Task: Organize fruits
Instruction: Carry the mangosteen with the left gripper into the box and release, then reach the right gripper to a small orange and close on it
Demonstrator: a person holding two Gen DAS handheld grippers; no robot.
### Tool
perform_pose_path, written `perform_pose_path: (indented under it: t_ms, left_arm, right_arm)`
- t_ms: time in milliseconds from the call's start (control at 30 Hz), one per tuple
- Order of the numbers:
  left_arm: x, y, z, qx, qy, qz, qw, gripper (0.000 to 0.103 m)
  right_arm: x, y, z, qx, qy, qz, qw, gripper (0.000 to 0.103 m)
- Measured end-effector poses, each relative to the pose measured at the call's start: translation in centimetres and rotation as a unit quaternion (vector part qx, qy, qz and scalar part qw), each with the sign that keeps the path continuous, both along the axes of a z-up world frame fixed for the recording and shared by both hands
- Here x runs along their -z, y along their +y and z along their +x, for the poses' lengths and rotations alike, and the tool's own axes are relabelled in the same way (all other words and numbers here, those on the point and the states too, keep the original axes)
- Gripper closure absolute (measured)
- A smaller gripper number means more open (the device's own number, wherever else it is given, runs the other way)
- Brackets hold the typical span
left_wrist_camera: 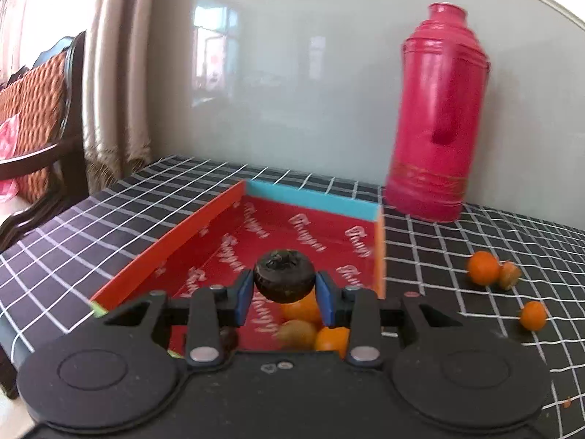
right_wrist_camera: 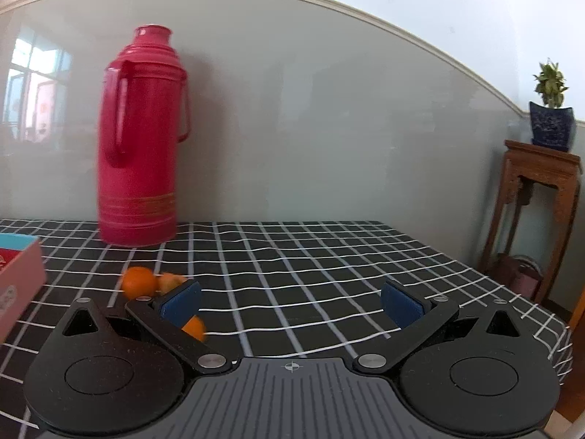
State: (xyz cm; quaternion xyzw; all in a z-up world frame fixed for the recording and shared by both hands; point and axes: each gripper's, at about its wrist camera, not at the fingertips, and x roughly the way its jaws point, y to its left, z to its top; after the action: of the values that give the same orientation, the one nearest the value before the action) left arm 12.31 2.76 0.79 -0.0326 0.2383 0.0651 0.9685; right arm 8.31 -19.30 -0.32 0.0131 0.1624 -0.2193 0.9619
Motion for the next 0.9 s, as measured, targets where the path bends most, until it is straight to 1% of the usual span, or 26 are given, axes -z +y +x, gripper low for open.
perform_pose_path:
  t_ms: [100,167,267,300,367,500,567,667,733,833,900]
  left_arm:
    - [0.2,1.0,0.0,-0.010,0.012,-0.002,0.9999,0.075]
    - [0.4,1.6,0.1,-0.018,0.023,-0.008,0.9995,0.072]
    - [0.4,2.5,-0.2,-0.023,0.025,-0.014,0.9993,0.068]
    - [0.3,2.7,-0.3,-0.026,0.023,-0.013,0.9993,0.068]
    - [0.2,3.2,-0.6,-0.030,0.020,-0.014,0.9992,0.061]
    - [-0.2,4.2,-1.2,-0.042,0.015,-0.015,0.9989,0.056]
    - [-0.4,4.8,-1.5,-0.048,0.011,-0.013,0.9987,0.046]
    - [-0.7,5.5,-2.2,-0.055,-0.002,-0.006,0.9985,0.046]
    - [-0.9,6.0,-2.4,-0.049,-0.004,-0.012,0.9987,0.046]
    - [-1.2,6.2,-3.0,-0.057,-0.013,-0.002,0.9983,0.040]
    - [-1.3,6.8,-3.3,-0.056,-0.019,-0.013,0.9982,0.039]
  right_arm:
    - [-0.2,1.1,0.3,-0.019,-0.002,0.000,1.000,0.000]
    - [-0.2,1.7,0.5,-0.032,-0.002,0.003,0.999,0.000]
    - [-0.1,2.1,0.9,-0.048,0.001,0.015,0.999,0.000]
    - [-0.1,2.3,1.0,-0.052,0.003,0.020,0.998,0.000]
    - [-0.1,2.4,1.3,-0.059,0.006,0.028,0.998,0.000]
    - [0.0,2.9,1.8,-0.070,0.011,0.042,0.997,0.000]
    - [0.2,3.0,2.1,-0.077,0.017,0.052,0.996,0.000]
    - [0.6,3.1,2.5,-0.084,0.023,0.068,0.994,0.000]
    - [0.7,3.2,2.7,-0.087,0.027,0.076,0.993,0.000]
    - [1.0,3.2,3.1,-0.091,0.035,0.082,0.992,0.000]
    - [1.2,3.2,3.6,-0.095,0.044,0.087,0.991,0.000]
